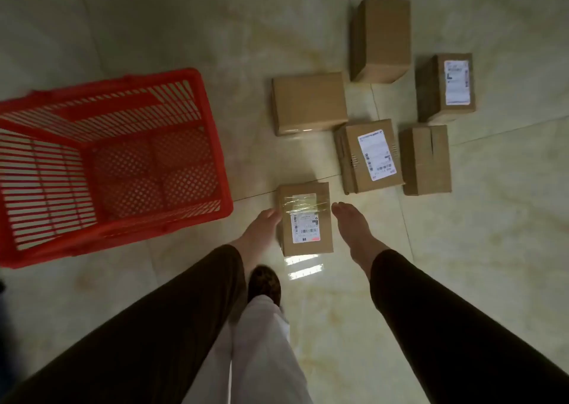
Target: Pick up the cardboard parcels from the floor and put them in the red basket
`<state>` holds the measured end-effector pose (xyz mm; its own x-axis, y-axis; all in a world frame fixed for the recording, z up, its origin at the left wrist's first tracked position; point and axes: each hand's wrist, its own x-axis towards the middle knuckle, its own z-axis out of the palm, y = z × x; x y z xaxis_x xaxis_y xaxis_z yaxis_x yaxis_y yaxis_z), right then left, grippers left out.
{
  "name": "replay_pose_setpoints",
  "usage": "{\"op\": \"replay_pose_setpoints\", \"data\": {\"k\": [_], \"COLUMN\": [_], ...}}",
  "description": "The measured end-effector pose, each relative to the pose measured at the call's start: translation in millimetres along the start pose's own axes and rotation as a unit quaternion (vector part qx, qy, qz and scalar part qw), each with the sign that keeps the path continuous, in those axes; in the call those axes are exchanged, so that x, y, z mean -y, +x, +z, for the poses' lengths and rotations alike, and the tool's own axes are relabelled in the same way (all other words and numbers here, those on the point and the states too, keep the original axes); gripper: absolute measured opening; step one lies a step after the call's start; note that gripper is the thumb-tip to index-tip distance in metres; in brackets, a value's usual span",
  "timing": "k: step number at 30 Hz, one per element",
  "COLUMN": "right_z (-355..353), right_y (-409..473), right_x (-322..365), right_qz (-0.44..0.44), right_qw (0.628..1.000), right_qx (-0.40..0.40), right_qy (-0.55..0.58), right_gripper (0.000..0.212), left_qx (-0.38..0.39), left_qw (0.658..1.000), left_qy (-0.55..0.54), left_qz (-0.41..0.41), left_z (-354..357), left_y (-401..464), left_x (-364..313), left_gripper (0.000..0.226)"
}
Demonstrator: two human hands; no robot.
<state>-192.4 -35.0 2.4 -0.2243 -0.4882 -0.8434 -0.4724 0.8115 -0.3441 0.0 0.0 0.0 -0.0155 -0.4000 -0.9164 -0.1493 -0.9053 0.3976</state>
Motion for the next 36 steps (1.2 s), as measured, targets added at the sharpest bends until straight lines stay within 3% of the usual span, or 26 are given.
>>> {"op": "replay_pose_setpoints", "data": {"k": [2, 7, 11, 14, 17, 19, 21, 27, 31, 36], "right_z": [8.1, 32.8, 45.0, 44.9, 34.4, 24.5, 14.7, -5.2, 3.7, 51.8], "right_y": [19.2, 62.1, 73.9, 66.1, 47.7, 27.1, 3.1, -73.6, -120.5, -167.5], "right_x": [-8.5, -31.0, -44.9, -45.2, -37.5, -23.9, -6.2, 58.5, 104.2, 147.5], "right_qz": [0.025, 0.071, 0.064, 0.052, 0.019, -0.009, -0.048, -0.128, -0.171, -0.198], "right_qw": [0.999, 0.997, 0.995, 0.994, 0.994, 0.994, 0.992, 0.981, 0.975, 0.974], "right_qx": [0.004, 0.016, 0.042, 0.017, -0.006, -0.027, -0.056, -0.110, -0.102, -0.065], "right_qy": [0.043, 0.025, 0.057, 0.090, 0.106, 0.107, 0.099, 0.099, 0.102, 0.088], "right_gripper": [0.054, 0.065, 0.048, 0.047, 0.042, 0.028, 0.022, 0.032, 0.029, 0.032], "left_qx": [-0.005, 0.009, 0.038, 0.035, 0.031, 0.022, 0.010, -0.033, -0.050, -0.070], "left_qw": [1.000, 0.997, 0.991, 0.989, 0.990, 0.991, 0.990, 0.982, 0.973, 0.964], "left_qy": [0.004, -0.053, -0.105, -0.127, -0.131, -0.134, -0.137, -0.168, -0.208, -0.244], "left_qz": [-0.012, -0.063, -0.069, -0.063, -0.032, -0.005, 0.025, 0.075, 0.086, 0.084], "left_z": [10.0, 31.6, 45.0, 50.2, 45.6, 41.2, 32.8, -4.4, -45.5, -111.4], "left_y": [21.2, 65.1, 79.1, 74.7, 43.1, 20.0, -6.4, -84.0, -129.9, -165.0], "left_x": [7.4, 34.9, 46.6, 46.2, 28.0, 13.2, -4.9, -50.7, -67.3, -52.6], "left_gripper": [0.052, 0.062, 0.049, 0.056, 0.037, 0.028, 0.033, 0.042, 0.045, 0.034]}}
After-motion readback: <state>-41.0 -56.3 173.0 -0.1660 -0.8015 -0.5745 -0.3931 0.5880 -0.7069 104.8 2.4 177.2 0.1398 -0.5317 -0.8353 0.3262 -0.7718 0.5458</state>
